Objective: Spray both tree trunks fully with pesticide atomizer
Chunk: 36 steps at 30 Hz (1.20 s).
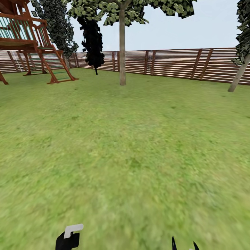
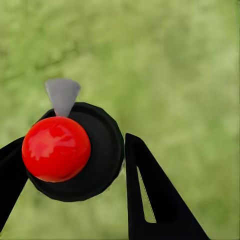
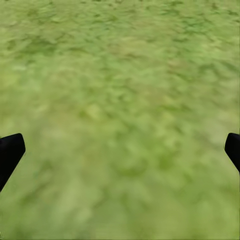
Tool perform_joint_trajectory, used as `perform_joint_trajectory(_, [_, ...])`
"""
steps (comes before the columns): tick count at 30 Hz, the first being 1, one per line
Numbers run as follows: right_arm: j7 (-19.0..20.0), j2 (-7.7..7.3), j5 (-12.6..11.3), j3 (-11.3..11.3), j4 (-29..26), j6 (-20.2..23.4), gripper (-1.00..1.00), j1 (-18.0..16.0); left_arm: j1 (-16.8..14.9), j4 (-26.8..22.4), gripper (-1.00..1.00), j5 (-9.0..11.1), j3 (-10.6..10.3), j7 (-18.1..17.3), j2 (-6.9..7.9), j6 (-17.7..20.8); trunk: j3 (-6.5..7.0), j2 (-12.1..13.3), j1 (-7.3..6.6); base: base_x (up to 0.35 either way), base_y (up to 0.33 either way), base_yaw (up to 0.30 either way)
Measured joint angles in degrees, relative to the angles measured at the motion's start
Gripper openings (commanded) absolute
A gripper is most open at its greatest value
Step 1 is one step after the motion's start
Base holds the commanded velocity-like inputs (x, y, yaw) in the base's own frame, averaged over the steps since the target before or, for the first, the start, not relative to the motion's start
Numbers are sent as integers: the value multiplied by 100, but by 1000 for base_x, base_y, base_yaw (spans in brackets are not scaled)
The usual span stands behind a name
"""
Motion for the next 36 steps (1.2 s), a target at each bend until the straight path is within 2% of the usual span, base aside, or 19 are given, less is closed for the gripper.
perform_joint_trajectory(36, [0,8,1,0,0,0,100,0,0,10,-100,-6,0,0,-3,6,0,0,0,341,69,0])
